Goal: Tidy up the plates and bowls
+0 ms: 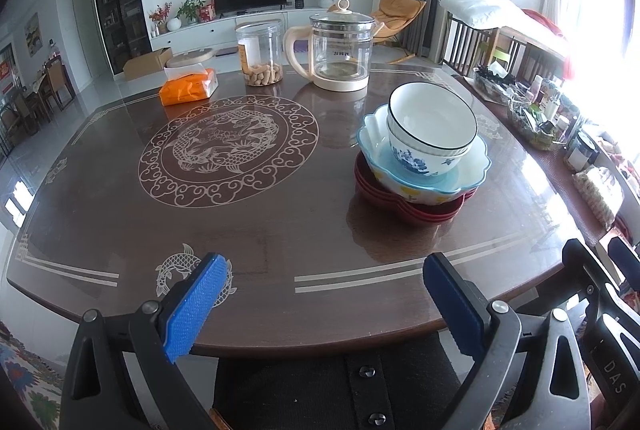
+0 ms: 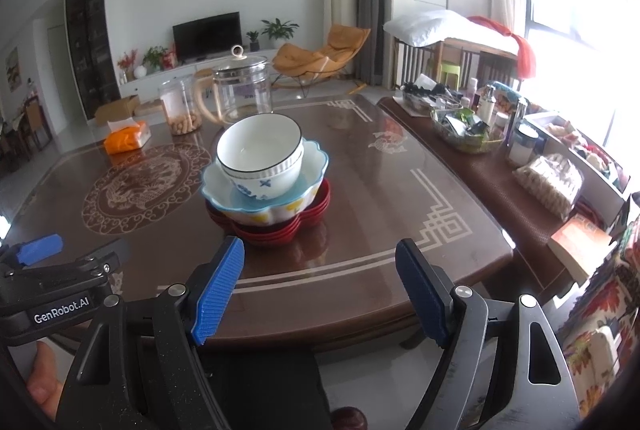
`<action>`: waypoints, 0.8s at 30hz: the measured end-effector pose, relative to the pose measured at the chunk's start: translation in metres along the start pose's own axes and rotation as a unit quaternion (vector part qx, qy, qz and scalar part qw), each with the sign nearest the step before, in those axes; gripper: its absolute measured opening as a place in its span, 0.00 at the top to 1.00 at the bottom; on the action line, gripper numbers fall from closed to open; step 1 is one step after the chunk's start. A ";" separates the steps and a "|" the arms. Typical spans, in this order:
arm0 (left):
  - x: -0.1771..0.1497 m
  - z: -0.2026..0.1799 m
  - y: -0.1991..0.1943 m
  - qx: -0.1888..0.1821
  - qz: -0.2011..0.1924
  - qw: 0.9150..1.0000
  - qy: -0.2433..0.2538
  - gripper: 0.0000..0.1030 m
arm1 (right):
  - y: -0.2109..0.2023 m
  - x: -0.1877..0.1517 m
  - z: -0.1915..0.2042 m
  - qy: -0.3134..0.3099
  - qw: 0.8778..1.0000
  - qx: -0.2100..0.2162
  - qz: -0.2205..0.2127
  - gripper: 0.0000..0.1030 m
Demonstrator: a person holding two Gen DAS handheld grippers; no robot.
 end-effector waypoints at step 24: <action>-0.003 -0.010 0.002 -0.005 0.004 1.000 0.014 0.05 | 0.001 -0.003 -0.001 0.000 1.000 0.002 0.002 0.21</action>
Point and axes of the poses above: each gripper's, at about its wrist camera, not at the fingertips, and y roughly the way its jaws point, z to its left, x to its top, the point moved 7 cm from there along y, roughly the way its jaws point, and after that the axes turned 13 degrees about -z, right-handed, at the moved point
